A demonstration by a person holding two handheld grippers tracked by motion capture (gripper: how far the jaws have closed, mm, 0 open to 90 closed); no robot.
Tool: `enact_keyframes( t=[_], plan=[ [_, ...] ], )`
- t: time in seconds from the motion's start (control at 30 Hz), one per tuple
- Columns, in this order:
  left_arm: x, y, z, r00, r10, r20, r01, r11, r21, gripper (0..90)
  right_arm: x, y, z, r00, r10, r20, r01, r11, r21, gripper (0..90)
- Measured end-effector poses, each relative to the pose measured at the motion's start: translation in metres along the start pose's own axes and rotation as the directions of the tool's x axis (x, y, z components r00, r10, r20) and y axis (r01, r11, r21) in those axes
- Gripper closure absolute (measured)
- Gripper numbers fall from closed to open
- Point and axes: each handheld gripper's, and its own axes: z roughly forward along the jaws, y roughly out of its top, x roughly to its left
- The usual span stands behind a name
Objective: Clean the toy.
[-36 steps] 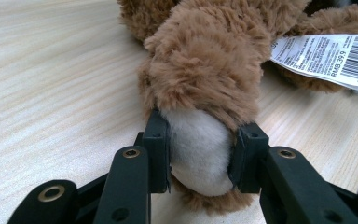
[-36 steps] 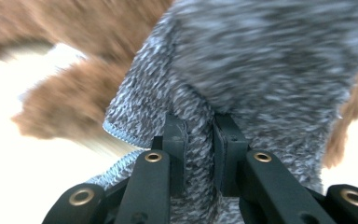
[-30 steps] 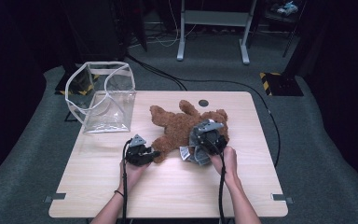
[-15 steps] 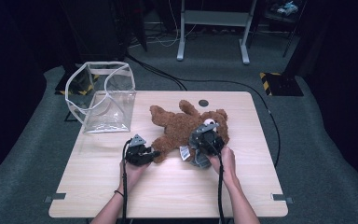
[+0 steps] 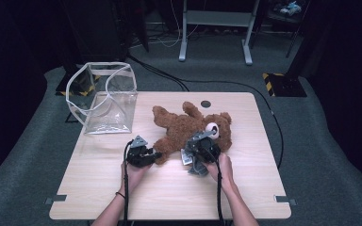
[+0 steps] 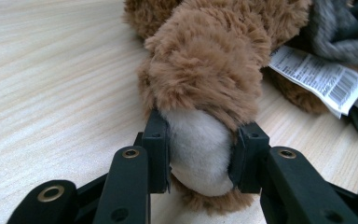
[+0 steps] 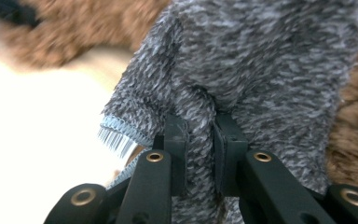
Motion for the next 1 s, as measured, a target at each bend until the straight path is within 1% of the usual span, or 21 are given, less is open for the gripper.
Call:
enact_keyframes(
  t=[0.07, 0.1, 0.13, 0.17, 0.27, 0.3, 0.33, 0.4, 0.43, 0.5, 0.53, 0.57, 0.67, 0.7, 0.77, 0.8, 0.83, 0.87, 0.93, 0.97, 1.0],
  plan=[
    [0.0, 0.0, 0.0, 1.0, -0.004, -0.002, 0.004, 1.0, -0.003, 63.7, 0.003, -0.001, -0.004, 0.9996, -0.001, -0.029, 0.001, 1.0, 0.006, 78.4],
    [0.0, 0.0, 0.0, 1.0, -0.004, -0.002, 0.004, 1.0, -0.003, 63.5, 0.003, -0.001, -0.004, 0.9996, -0.001, -0.029, 0.001, 1.0, 0.006, 78.4],
    [0.0, 0.0, 0.0, 1.0, -0.006, -0.003, 0.006, 1.0, -0.005, 63.2, 0.004, 0.003, -0.01, 0.999, -0.014, -0.043, 0.014, 1.0, -0.011, 78.2],
    [0.0, 0.0, 0.0, 1.0, -0.006, -0.005, 0.006, 1.0, -0.005, 62.8, 0.004, 0.006, -0.013, 0.9989, -0.015, -0.044, 0.014, 1.0, -0.024, 78.1],
    [0.0, 0.0, 0.0, 1.0, -0.006, -0.005, 0.006, 1.0, -0.005, 61.4, 0.01, 0.025, -0.024, 0.9991, -0.023, -0.037, 0.019, 0.995, -0.1, 78.0],
    [0.0, 0.0, 0.0, 1.0, -0.006, -0.005, 0.006, 1.0, -0.005, 61.3, 0.013, 0.032, -0.026, 0.9983, -0.046, -0.035, 0.042, 0.992, -0.118, 77.9],
    [0.0, 0.0, 0.0, 1.0, -0.006, -0.005, 0.006, 1.0, -0.005, 61.4, 0.017, 0.039, -0.027, 0.998, -0.054, -0.033, 0.05, 0.991, -0.125, 77.8],
    [0.0, 0.0, 0.0, 1.0, -0.005, -0.003, 0.005, 1.0, -0.005, 61.4, 0.024, 0.052, -0.022, 0.9951, -0.094, -0.031, 0.089, 0.986, -0.139, 77.6],
    [0.0, 0.0, 0.0, 1.0, -0.005, -0.003, 0.005, 1.0, -0.005, 61.5, 0.027, 0.056, -0.018, 0.9937, -0.106, -0.036, 0.1, 0.986, -0.133, 77.6],
    [0.0, 0.0, 0.0, 1.0, -0.004, 0.002, 0.004, 1.0, -0.004, 61.7, 0.034, 0.064, -0.005, 0.991, -0.129, -0.033, 0.124, 0.985, -0.122, 77.5],
    [0.0, 0.0, 0.0, 1.0, -0.004, 0.004, 0.004, 1.0, -0.004, 61.8, 0.037, 0.067, 0.003, 0.9917, -0.123, -0.037, 0.119, 0.987, -0.111, 77.4],
    [0.0, 0.0, 0.0, 1.0, -0.004, 0.004, 0.004, 1.0, -0.004, 61.8, 0.038, 0.068, 0.008, 0.991, -0.129, -0.037, 0.123, 0.985, -0.118, 77.4],
    [0.0, 0.0, 0.0, 1.0, -0.004, 0.004, 0.004, 1.0, -0.004, 61.9, 0.042, 0.07, 0.021, 0.9924, -0.113, -0.049, 0.107, 0.988, -0.109, 77.6],
    [0.0, 0.0, 0.0, 1.0, -0.003, 0.005, 0.003, 1.0, -0.003, 61.9, 0.044, 0.07, 0.024, 0.9923, -0.107, -0.062, 0.101, 0.99, -0.096, 77.7],
    [0.0, 0.0, 0.0, 1.0, -0.002, 0.004, 0.002, 1.0, -0.002, 61.6, 0.049, 0.068, 0.031, 0.9897, -0.112, -0.088, 0.106, 0.992, -0.073, 77.9],
    [0.0, 0.0, 0.0, 1.0, -0.004, 0.001, 0.004, 1.0, -0.004, 61.2, 0.052, 0.067, 0.034, 0.9863, -0.125, -0.108, 0.119, 0.991, -0.061, 78.0],
    [0.0, 0.0, 0.0, 1.0, -0.005, -0.002, 0.005, 1.0, -0.001, 59.7, 0.055, 0.066, 0.036, 0.9823, -0.133, -0.131, 0.129, 0.991, -0.045, 78.0],
    [0.0, 0.0, 0.0, 1.0, -0.006, -0.004, 0.006, 1.0, 0.0, 56.7, 0.058, 0.065, 0.037, 0.9789, -0.147, -0.142, 0.143, 0.989, -0.035, 78.0],
    [0.001, 0.0, -0.001, 1.0, -0.006, -0.003, 0.006, 1.0, 0.0, 49.1, 0.059, 0.066, 0.034, 0.9766, -0.154, -0.15, 0.15, 0.988, -0.038, 78.0],
    [0.0, 0.0, -0.001, 1.0, -0.006, -0.001, 0.006, 1.0, 0.003, 45.6, 0.058, 0.066, 0.031, 0.9773, -0.151, -0.149, 0.146, 0.988, -0.046, 78.0],
    [0.0, -0.001, -0.001, 1.0, -0.003, 0.002, 0.003, 1.0, 0.008, 42.9, 0.056, 0.067, 0.028, 0.9803, -0.139, -0.141, 0.131, 0.989, -0.063, 77.9]
  ],
)
